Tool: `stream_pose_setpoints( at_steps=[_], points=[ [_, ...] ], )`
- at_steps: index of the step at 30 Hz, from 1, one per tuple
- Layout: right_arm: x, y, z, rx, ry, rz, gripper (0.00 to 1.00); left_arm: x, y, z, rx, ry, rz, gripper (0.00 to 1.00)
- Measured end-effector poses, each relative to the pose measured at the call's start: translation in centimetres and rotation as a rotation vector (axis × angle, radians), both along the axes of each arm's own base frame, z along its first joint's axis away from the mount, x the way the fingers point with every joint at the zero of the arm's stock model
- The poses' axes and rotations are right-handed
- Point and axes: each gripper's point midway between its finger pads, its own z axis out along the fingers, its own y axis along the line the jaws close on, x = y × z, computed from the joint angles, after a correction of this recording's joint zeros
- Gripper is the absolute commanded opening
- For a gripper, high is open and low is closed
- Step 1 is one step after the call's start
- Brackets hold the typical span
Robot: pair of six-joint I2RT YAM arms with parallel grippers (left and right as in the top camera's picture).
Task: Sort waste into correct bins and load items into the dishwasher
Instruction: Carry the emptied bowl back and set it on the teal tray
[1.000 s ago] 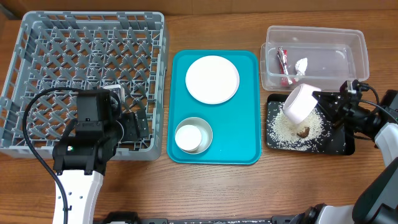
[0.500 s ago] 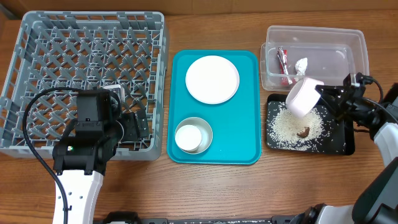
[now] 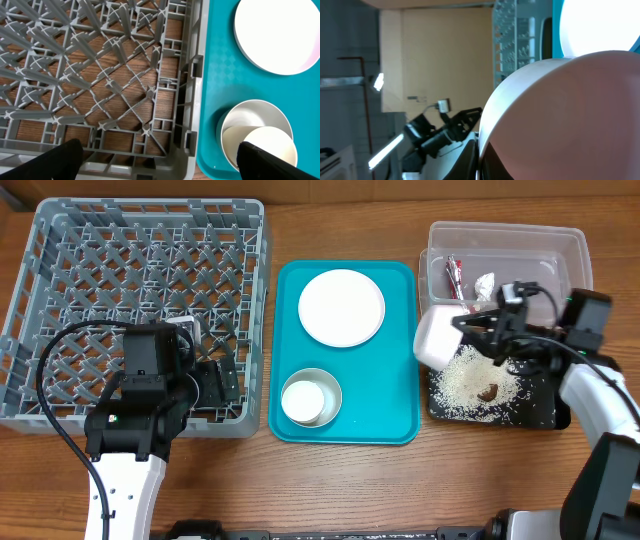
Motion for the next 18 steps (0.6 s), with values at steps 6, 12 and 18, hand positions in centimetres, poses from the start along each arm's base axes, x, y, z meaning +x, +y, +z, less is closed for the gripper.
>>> stream_pose_setpoints(
  at_steps=[6, 12, 18],
  points=[
    [0.7, 4.3, -0.1, -0.099, -0.037, 0.052, 0.04, 0.0, 0.0, 0.0, 0.000, 0.000, -0.001, 1.00],
    [0.7, 9.7, 0.4, -0.247, -0.066, 0.116, 0.04, 0.0, 0.0, 0.0, 0.000, 0.000, 0.000, 1.00],
    [-0.9, 12.3, -4.4, -0.595, -0.048, 0.126, 0.04, 0.0, 0.0, 0.0, 0.000, 0.000, 0.000, 1.00]
  ],
)
